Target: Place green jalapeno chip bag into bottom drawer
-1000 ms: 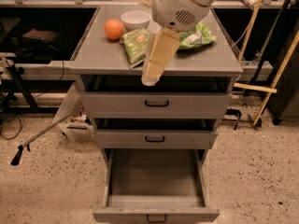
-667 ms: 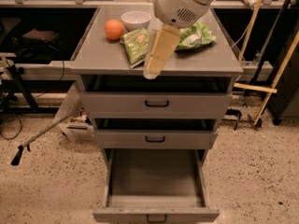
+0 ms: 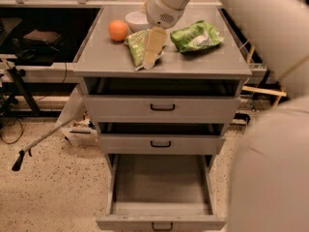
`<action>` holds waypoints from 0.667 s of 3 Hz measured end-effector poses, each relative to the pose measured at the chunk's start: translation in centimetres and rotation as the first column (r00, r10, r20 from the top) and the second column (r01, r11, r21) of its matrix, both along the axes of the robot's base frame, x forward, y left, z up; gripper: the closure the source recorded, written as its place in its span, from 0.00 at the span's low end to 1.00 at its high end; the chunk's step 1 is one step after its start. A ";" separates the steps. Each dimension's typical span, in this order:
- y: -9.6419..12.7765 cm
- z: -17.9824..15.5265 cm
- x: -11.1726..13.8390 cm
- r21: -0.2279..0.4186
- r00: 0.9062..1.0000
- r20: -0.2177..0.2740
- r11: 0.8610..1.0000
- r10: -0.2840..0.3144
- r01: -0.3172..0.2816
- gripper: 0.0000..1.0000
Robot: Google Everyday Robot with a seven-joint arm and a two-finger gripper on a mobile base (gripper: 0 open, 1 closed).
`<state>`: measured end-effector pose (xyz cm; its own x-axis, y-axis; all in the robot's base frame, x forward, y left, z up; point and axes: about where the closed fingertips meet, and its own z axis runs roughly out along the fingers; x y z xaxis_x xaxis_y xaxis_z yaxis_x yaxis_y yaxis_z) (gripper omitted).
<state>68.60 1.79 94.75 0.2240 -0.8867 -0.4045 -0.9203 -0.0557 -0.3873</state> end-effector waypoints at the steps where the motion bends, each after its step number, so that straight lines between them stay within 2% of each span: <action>1: 0.9 -1.4 3.1 0.012 1.000 -0.002 1.000 -0.011 0.011 0.00; 2: 0.9 -1.4 3.1 0.013 1.000 -0.003 1.000 -0.011 0.011 0.00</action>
Offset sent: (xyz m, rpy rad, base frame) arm 0.0308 0.0107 -0.0148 0.0075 0.0035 -0.0093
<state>71.69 2.71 93.30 0.2132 -0.8839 -0.4163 -0.9218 -0.0408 -0.3856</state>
